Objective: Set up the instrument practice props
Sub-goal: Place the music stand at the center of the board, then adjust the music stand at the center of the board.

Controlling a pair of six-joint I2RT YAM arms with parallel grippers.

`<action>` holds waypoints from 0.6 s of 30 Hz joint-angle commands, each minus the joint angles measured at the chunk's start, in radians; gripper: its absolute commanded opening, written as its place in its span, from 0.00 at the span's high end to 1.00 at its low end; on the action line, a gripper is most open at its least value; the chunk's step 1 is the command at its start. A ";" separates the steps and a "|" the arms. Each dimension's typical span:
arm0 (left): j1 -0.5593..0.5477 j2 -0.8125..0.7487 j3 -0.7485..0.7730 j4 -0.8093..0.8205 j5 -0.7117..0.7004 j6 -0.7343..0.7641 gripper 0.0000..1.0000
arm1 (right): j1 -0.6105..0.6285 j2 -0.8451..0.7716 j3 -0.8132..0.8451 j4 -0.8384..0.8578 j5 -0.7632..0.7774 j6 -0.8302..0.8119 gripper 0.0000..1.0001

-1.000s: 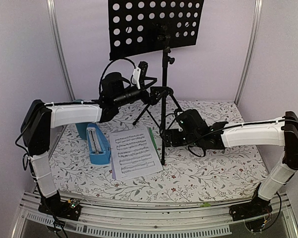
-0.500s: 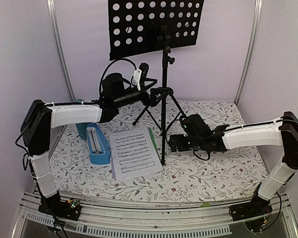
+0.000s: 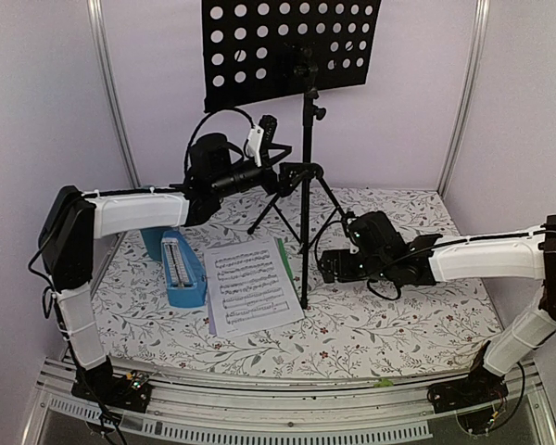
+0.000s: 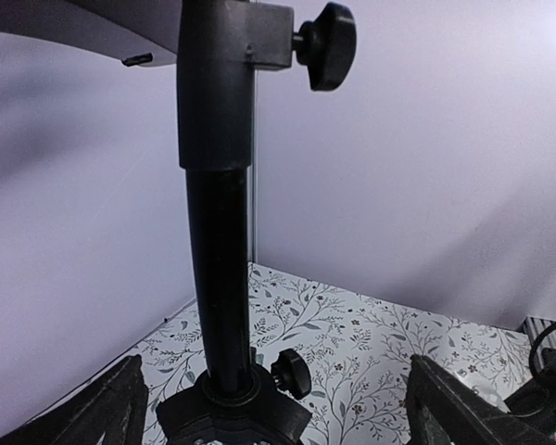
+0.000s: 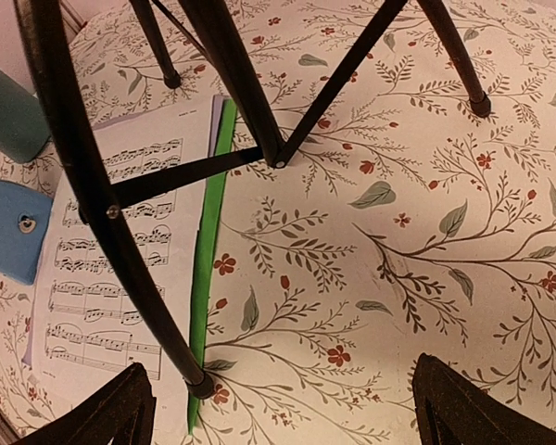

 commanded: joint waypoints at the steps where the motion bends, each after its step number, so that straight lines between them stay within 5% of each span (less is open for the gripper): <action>1: 0.014 -0.021 -0.018 0.019 0.008 0.018 0.03 | 0.041 -0.020 0.025 -0.004 0.007 0.010 0.01; 18: 0.032 -0.024 -0.028 0.026 0.018 0.013 0.02 | 0.124 0.079 0.132 -0.028 0.059 0.072 0.01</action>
